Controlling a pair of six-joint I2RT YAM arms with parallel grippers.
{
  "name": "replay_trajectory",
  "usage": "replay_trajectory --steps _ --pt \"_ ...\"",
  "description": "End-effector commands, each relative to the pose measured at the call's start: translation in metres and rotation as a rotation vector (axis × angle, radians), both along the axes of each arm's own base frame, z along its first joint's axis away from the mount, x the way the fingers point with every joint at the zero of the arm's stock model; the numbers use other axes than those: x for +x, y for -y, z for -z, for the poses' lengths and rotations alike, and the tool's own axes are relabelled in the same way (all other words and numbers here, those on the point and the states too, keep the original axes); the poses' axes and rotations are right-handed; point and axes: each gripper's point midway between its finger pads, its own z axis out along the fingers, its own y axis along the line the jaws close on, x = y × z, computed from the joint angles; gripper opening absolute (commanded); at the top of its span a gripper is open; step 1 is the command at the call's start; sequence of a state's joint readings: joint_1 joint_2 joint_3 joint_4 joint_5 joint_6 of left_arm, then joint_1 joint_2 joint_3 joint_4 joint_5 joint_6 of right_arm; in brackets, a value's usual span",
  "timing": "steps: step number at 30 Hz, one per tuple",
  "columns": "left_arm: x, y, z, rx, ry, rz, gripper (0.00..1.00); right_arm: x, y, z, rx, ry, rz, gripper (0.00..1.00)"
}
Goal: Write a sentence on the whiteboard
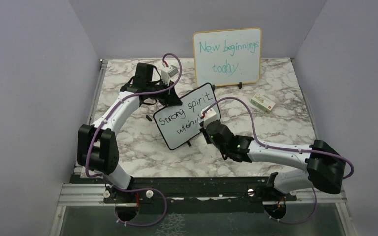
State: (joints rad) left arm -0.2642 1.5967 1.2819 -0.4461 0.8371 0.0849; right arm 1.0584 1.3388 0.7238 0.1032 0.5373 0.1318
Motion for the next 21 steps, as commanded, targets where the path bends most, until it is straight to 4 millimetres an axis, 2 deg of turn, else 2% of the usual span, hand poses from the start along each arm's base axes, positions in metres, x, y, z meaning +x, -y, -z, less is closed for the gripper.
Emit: replay_trajectory --steps 1,9,21 --pt "-0.005 -0.007 0.027 0.08 -0.042 -0.015 0.0 -0.006 0.002 0.009 -0.004 -0.04 -0.011 0.0" --pt "-0.006 -0.007 0.027 0.081 -0.044 -0.016 0.0 -0.006 0.002 0.011 -0.009 -0.041 -0.014 0.0" --pt "-0.006 -0.007 0.027 0.079 -0.046 -0.015 0.0 0.007 -0.001 -0.008 0.044 0.022 0.015 0.0"
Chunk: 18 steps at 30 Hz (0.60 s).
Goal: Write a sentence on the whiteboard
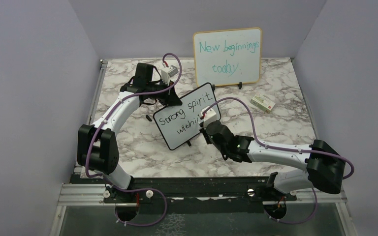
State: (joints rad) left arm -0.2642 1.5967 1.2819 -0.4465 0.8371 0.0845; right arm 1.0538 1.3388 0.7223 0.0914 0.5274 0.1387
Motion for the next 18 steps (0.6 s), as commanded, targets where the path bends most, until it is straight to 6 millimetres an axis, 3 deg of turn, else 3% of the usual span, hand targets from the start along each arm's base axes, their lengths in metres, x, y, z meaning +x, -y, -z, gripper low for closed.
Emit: replay_trajectory --steps 1,18 --pt "-0.006 -0.007 0.028 0.08 -0.046 -0.015 0.0 0.009 -0.003 -0.013 0.052 0.041 0.017 0.01" --pt "-0.006 -0.007 0.027 0.078 -0.044 -0.012 0.0 0.021 0.003 -0.027 0.072 0.084 0.048 0.0"
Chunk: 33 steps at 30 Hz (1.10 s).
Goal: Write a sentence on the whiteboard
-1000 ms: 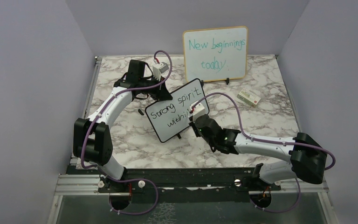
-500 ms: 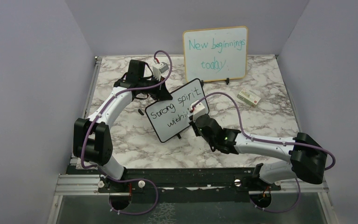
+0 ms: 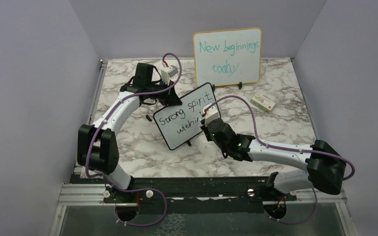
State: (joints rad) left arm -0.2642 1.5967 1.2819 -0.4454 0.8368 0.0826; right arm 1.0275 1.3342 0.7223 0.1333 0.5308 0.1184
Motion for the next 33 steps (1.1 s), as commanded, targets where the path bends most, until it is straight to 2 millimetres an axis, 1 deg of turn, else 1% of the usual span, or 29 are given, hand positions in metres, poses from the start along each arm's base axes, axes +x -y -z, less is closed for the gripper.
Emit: replay_trajectory --steps 1,9,14,25,33 --pt "-0.006 -0.006 0.027 0.077 -0.044 -0.01 0.0 0.01 0.0 -0.019 0.05 0.053 0.028 0.0" --pt "-0.006 -0.007 0.027 0.079 -0.044 -0.012 0.0 0.011 0.009 -0.01 0.026 0.03 0.06 0.01" --pt "-0.005 -0.007 0.027 0.08 -0.044 -0.013 0.0 0.007 0.015 -0.002 0.017 0.001 0.065 0.0" --pt "-0.005 -0.007 0.028 0.08 -0.047 -0.015 0.0 -0.006 0.012 0.018 -0.001 -0.079 0.014 0.0" --pt "-0.005 -0.007 0.028 0.082 -0.048 -0.017 0.0 -0.005 0.015 0.019 -0.008 -0.077 0.027 0.0"
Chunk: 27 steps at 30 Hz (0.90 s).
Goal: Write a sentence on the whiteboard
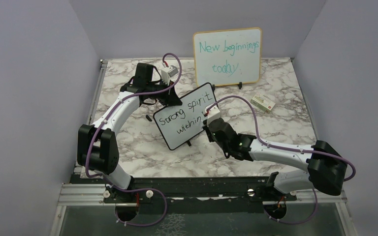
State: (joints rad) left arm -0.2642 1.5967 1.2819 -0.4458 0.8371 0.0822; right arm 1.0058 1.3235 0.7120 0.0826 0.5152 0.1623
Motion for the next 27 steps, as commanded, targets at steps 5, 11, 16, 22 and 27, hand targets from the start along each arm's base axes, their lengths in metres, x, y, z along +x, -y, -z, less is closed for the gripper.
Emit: replay_trajectory --steps 5,11,16,22,27 --pt "-0.005 -0.007 0.028 0.084 -0.046 -0.019 0.0 -0.001 0.012 -0.001 0.002 0.006 0.032 0.01" --pt "-0.005 -0.007 0.028 0.084 -0.044 -0.019 0.0 0.001 0.019 -0.013 0.03 0.044 0.058 0.0" --pt "-0.005 -0.007 0.028 0.084 -0.046 -0.019 0.0 0.005 0.017 -0.017 0.043 0.053 0.058 0.0" --pt "-0.005 -0.007 0.029 0.083 -0.05 -0.017 0.0 0.009 0.012 -0.016 0.048 0.052 0.05 0.0" --pt "-0.006 -0.007 0.03 0.081 -0.054 -0.014 0.0 0.012 0.007 -0.015 0.054 0.05 0.037 0.0"
